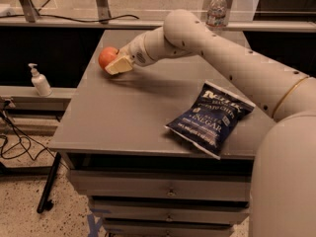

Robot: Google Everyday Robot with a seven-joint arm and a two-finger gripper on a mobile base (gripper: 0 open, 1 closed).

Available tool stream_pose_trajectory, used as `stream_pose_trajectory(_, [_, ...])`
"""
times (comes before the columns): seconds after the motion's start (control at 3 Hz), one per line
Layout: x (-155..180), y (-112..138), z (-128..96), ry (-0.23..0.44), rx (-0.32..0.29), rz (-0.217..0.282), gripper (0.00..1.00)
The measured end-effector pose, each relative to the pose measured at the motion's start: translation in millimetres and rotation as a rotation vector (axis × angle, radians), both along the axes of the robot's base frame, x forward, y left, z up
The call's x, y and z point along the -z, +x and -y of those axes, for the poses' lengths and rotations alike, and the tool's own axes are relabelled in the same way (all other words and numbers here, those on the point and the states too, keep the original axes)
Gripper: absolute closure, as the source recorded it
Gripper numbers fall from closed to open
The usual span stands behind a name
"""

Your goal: Pick apple

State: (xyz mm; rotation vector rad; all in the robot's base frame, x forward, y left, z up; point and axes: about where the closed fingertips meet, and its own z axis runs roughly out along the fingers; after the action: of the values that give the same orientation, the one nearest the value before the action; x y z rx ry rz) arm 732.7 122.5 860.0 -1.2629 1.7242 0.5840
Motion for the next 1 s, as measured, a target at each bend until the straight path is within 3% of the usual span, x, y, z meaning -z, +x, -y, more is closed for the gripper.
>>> stream_pose_trajectory(0.33, [-22.1, -11.8, 36.2, 0.01, 0.064, 0.022, 1.0])
stream_pose_trajectory(0.67, [-64.4, -29.1, 91.4, 0.045, 0.156, 0.073, 1.0])
stream_pose_trajectory(1.0, [-118.7, -43.2, 148.6, 0.171, 0.246, 0.12, 1.0])
